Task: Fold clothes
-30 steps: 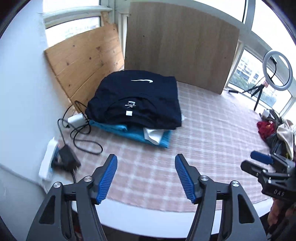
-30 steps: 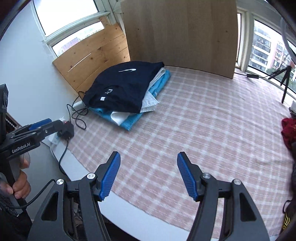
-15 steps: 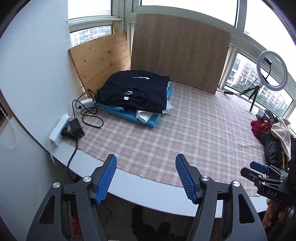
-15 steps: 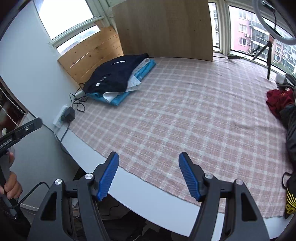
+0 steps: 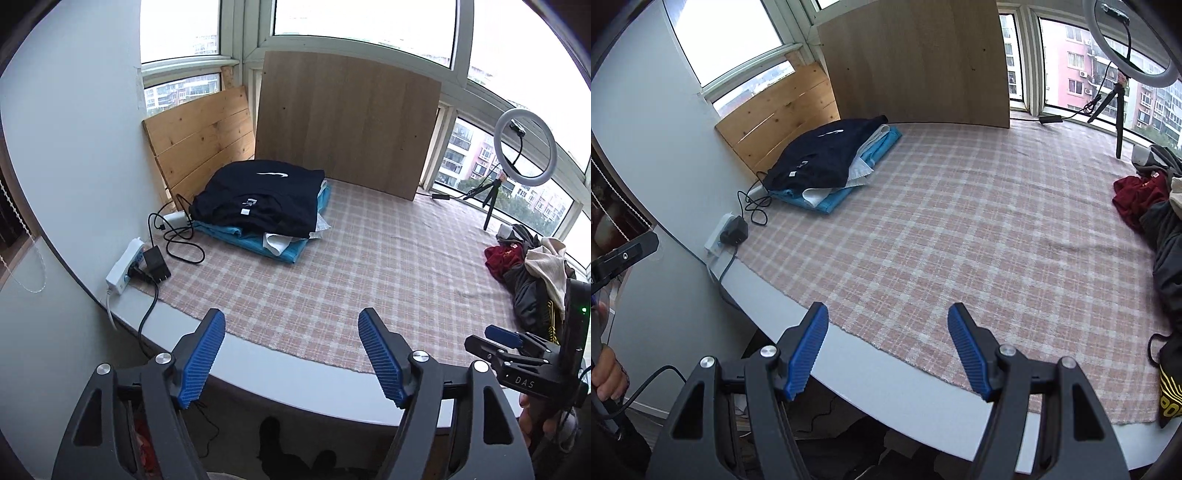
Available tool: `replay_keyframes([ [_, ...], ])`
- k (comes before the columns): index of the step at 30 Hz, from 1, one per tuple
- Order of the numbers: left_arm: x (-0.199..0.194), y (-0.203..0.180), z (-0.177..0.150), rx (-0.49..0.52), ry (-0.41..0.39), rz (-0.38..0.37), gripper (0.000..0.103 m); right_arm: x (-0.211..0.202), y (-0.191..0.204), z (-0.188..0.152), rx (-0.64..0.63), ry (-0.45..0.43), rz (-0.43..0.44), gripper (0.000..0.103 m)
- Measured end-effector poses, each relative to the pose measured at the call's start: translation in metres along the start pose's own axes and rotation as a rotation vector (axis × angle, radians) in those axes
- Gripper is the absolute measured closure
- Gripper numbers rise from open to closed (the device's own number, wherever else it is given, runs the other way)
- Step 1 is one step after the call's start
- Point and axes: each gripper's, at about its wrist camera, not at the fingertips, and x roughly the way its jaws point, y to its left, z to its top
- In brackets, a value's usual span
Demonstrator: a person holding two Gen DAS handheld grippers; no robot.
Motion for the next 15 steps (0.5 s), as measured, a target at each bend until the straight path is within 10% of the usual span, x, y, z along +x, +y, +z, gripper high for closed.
replay_keyframes([
  [15, -0.002, 0.005, -0.012, -0.002, 0.006, 0.056, 0.027, 0.004, 0.014, -0.004, -0.016, 0.015, 0.003, 0.037],
])
